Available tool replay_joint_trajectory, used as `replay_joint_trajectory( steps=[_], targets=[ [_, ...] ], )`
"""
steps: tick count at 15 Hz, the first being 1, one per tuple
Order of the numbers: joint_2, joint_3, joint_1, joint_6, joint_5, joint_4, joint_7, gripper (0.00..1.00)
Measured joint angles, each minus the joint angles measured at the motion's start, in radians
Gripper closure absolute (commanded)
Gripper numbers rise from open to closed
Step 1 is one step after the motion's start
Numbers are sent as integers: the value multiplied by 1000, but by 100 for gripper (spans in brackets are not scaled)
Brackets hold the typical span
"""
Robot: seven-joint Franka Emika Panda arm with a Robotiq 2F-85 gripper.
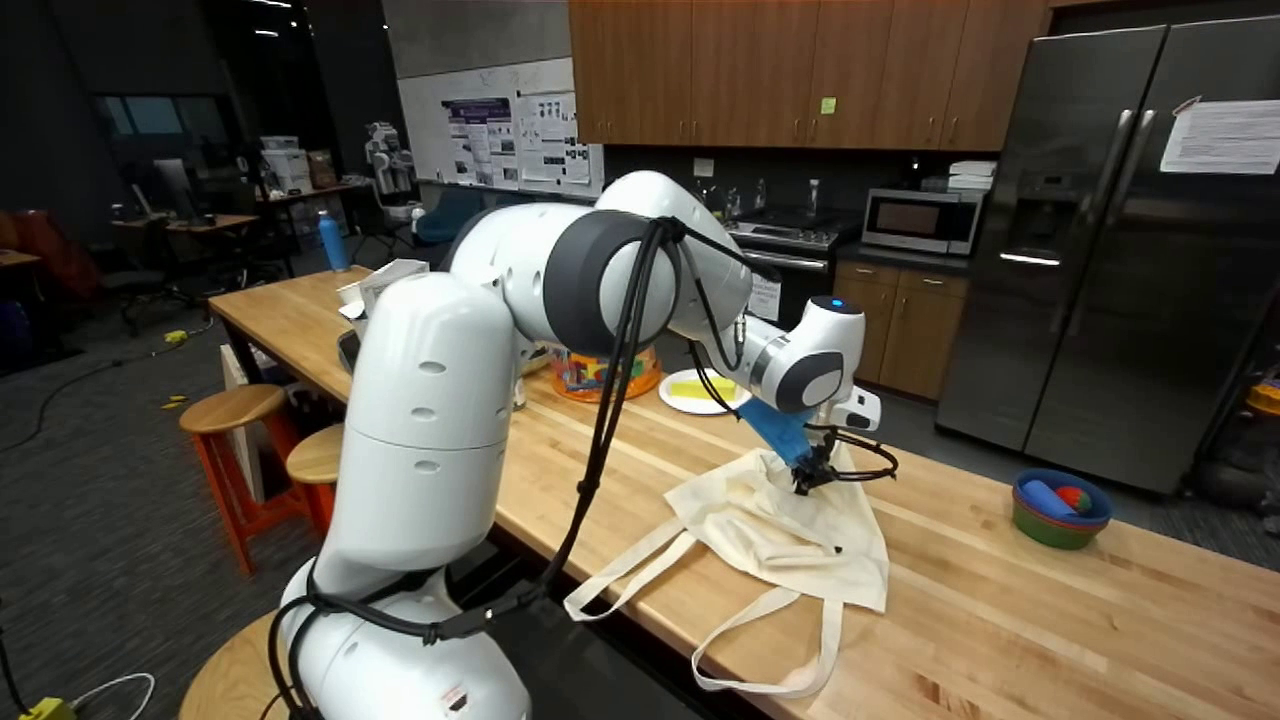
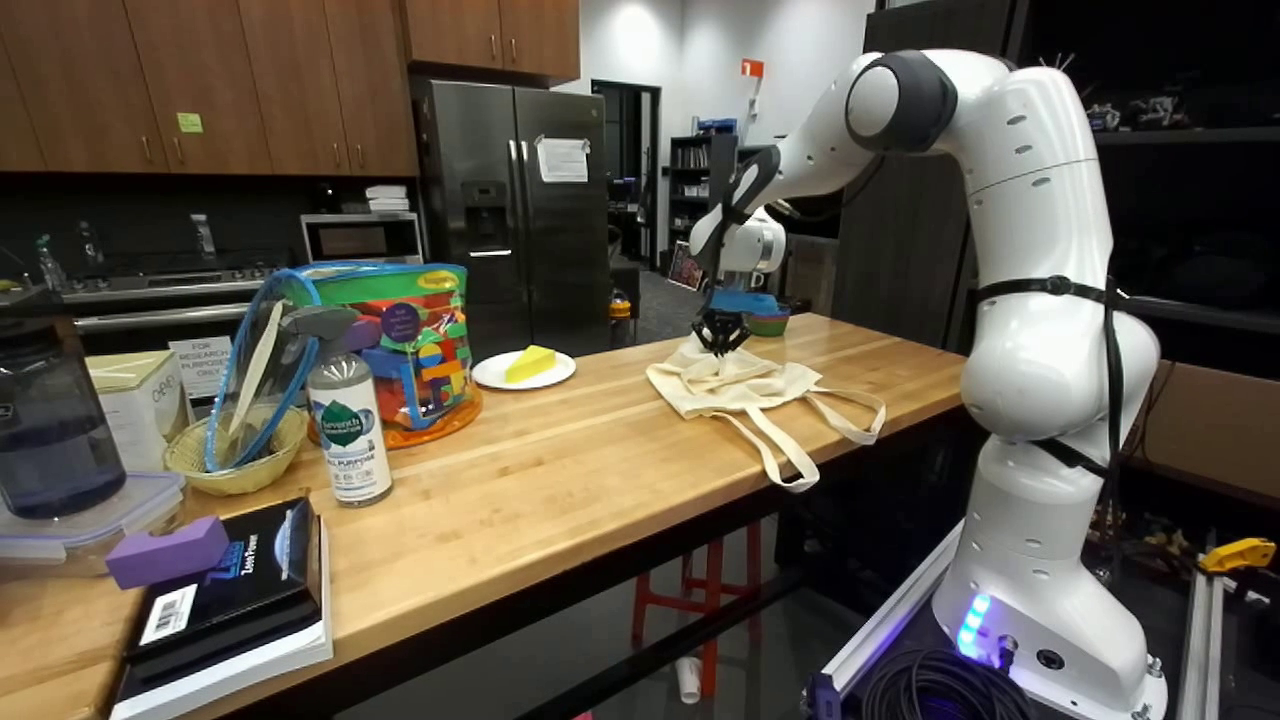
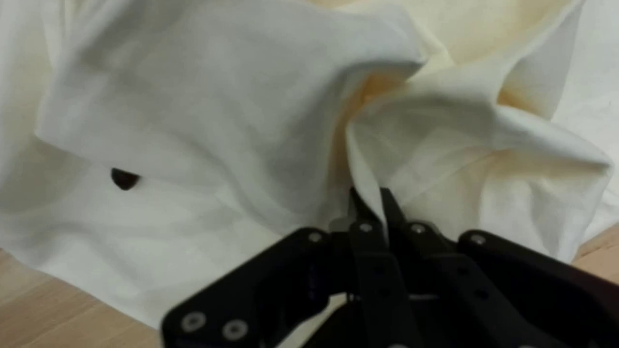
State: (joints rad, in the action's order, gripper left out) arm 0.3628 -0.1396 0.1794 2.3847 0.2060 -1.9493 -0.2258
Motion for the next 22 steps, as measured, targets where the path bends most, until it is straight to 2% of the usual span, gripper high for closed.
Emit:
replay_joint_trajectory(
  steps=[2, 3, 9, 10, 11, 13, 14, 16, 18, 19, 20, 22],
  targets=[
    [1, 0, -1, 1, 0, 0, 0, 74],
    [1, 0, -1, 1, 0, -1, 0, 72],
    [2, 0, -2, 1, 0, -1, 0, 72],
    [2, 0, -2, 1, 0, -1, 0, 47],
    [2, 0, -2, 1, 0, -1, 0, 45],
    [2, 1, -6, 3, -2, -1, 1, 36],
    [1, 1, -11, 8, -7, -1, 1, 79],
    [0, 2, -22, 22, -11, 0, 0, 75],
    [-2, 1, -26, 41, -10, 2, -2, 87],
    [-2, -2, -25, 51, -9, 5, -5, 96],
    [-2, -8, -22, 61, -8, 9, -11, 100],
    [-2, -25, -11, 77, -7, 17, -24, 100]
  ],
)
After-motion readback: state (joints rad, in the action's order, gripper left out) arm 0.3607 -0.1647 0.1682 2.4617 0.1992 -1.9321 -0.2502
